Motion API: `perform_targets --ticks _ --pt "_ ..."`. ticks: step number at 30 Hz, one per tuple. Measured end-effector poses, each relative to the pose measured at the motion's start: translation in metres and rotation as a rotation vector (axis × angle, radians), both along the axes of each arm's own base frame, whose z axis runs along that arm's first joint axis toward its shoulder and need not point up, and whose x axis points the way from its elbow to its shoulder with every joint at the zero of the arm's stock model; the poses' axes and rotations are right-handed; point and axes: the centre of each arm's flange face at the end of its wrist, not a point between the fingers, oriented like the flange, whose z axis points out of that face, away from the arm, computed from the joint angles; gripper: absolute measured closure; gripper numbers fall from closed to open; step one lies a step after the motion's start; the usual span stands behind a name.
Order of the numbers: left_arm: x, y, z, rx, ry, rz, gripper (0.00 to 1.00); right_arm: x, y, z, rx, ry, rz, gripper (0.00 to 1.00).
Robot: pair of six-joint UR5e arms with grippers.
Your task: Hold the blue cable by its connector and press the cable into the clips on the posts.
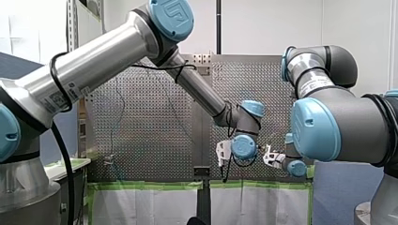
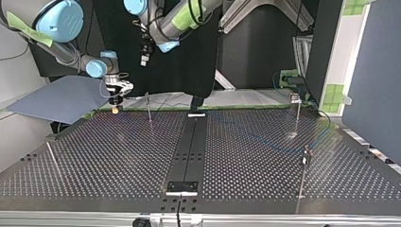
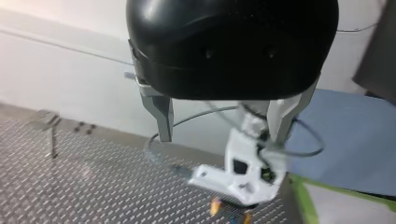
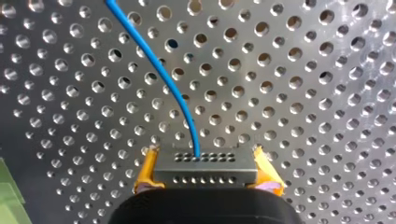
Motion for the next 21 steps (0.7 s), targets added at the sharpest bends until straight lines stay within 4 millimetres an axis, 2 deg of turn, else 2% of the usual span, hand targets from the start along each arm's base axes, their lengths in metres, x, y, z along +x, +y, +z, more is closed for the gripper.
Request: perform_targets --ticks 11,21 --pt "0.038 0.039 0.028 -0.074 0.035 0.013 0.0 0.002 0.001 0.0 0.002 0.0 0.008 1.0" --pt "0.065 0.09 0.05 -0.037 0.077 0.028 0.0 0.003 0.001 0.0 0.001 0.0 0.009 1.0"
